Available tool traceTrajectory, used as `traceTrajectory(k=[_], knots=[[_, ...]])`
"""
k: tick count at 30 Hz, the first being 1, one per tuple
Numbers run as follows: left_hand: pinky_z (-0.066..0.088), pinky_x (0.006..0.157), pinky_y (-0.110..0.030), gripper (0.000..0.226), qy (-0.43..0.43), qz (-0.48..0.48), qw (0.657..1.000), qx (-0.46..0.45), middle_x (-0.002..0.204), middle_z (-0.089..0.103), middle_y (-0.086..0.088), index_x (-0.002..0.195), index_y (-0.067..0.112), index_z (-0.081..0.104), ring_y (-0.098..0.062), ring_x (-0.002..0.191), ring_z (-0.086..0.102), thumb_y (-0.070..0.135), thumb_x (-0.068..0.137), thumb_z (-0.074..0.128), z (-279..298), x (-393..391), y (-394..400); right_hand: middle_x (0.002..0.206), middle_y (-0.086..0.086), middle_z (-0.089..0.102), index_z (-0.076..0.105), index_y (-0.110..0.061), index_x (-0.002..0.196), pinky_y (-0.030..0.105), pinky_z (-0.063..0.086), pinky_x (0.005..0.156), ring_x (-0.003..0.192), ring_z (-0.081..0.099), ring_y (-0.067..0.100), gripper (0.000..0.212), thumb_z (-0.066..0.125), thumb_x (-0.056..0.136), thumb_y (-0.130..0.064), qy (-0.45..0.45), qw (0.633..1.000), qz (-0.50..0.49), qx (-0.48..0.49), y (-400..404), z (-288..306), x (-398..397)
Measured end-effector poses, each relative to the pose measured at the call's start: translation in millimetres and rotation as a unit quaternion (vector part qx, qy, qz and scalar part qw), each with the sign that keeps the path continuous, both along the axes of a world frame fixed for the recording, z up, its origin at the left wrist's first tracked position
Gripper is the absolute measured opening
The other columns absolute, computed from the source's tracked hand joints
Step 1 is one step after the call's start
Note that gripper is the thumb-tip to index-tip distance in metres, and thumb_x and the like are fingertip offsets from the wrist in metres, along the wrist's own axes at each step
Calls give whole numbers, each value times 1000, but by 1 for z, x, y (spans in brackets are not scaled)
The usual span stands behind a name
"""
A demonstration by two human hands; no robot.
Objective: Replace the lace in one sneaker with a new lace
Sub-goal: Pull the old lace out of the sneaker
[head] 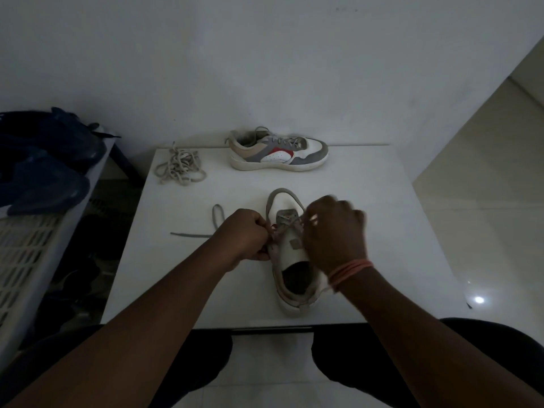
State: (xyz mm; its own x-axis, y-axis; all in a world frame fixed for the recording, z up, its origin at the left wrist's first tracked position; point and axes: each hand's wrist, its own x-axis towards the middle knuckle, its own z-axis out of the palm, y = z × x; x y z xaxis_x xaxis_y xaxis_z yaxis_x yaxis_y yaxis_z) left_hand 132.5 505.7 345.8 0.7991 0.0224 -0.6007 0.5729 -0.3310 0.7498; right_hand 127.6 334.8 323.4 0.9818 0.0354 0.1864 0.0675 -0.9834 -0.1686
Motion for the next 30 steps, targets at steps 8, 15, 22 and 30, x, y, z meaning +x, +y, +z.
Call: traceTrajectory(k=[8,15,22,30], knots=[[64,63,-38,13,7,-4,1000,-4,91,70,-24,84,2,63,-34,77,71,-11,89,65,2,1,-2,138,3,47,61,-31,122,47,34,101,128,40,30,34,59,89,-36,64,995,12,77,-12,7,-1],[64,72,-44,8,12,-2,1000,0,99,71,-29,90,0,64,-38,87,73,-5,89,69,0,0,0,107,-1,65,67,-24,92,46,39,91,104,59,30,19,58,88,-41,0,995,-74,72,-15,11,9],[64,69,-41,14,14,-6,1000,2,96,72,-26,101,-6,65,-36,85,74,-1,89,70,0,2,-1,139,6,46,53,-30,132,49,32,102,127,41,34,51,62,82,-28,108,979,-92,145,-26,20,4],[64,73,-45,10,9,-8,1000,12,97,72,-27,100,-4,66,-36,88,74,1,91,66,-3,3,0,106,-1,65,64,-24,95,45,38,93,105,58,26,14,57,90,-35,7,997,-25,70,-3,18,2]])
